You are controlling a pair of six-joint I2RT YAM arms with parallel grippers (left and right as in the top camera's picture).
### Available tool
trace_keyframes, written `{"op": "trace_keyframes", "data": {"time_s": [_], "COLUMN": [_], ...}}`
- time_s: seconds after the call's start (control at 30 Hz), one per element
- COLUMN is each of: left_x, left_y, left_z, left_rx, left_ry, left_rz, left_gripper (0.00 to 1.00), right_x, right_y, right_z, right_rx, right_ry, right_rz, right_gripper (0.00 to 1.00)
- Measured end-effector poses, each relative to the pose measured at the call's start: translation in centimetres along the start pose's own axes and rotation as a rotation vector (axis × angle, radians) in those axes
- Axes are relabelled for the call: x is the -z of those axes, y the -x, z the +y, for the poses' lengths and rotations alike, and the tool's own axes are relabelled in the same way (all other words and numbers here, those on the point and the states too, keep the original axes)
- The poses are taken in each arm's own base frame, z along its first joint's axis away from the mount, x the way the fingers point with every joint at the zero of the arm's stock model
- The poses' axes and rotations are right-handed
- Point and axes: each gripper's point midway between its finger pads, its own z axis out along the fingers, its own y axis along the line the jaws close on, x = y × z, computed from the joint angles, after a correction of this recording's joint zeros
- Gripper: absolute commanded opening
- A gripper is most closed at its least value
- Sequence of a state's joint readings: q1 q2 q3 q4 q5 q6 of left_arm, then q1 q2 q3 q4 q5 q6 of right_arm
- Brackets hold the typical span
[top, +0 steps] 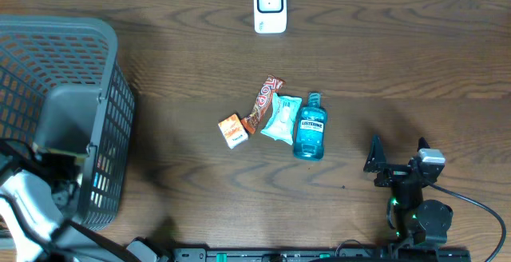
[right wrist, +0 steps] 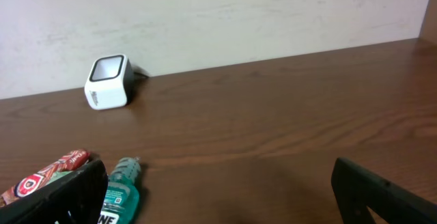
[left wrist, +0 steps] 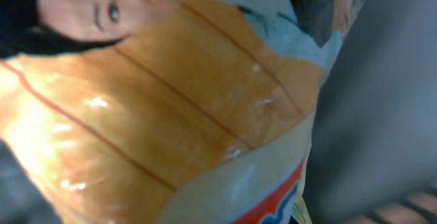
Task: Scan the item barcode
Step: 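Lift the snack bag out and drop it on the table centre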
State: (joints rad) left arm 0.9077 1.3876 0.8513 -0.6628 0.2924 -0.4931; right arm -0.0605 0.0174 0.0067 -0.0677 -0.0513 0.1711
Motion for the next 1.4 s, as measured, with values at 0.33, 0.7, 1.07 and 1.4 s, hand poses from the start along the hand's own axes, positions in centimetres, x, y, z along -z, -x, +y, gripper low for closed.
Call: {"op": "trace_keyframes", "data": {"time_s": [0.33,0.7,1.07,1.4], "left_x": [21.9,42.0,31.5,14.0], "left_y": [4.0,-17.7,-30.8,-39.3], "left_z": [-15.6,-21.7,-21.0,-20.6], "left_rx": [-0.254,-0.947,-1.244,-1.443], "left_ry": [-0.691,-1.500,-1.257,-0.655], "left_rz": [-0.439,-0.409,0.049,0.158], "left_gripper": [0.08,0.08,0.08,0.08], "right_x": [0.0,0.0,0.0,0.0], "right_y": [0.0,0.0,0.0,0.0], "right_z": [0.0,0.0,0.0,0.0], "right_rx": [0.000,0.000,0.000,0.000], "right_ry": [0.000,0.000,0.000,0.000], "right_rz": [0.000,0.000,0.000,0.000], "right_gripper": [0.99,0.99,0.99,0.99]}}
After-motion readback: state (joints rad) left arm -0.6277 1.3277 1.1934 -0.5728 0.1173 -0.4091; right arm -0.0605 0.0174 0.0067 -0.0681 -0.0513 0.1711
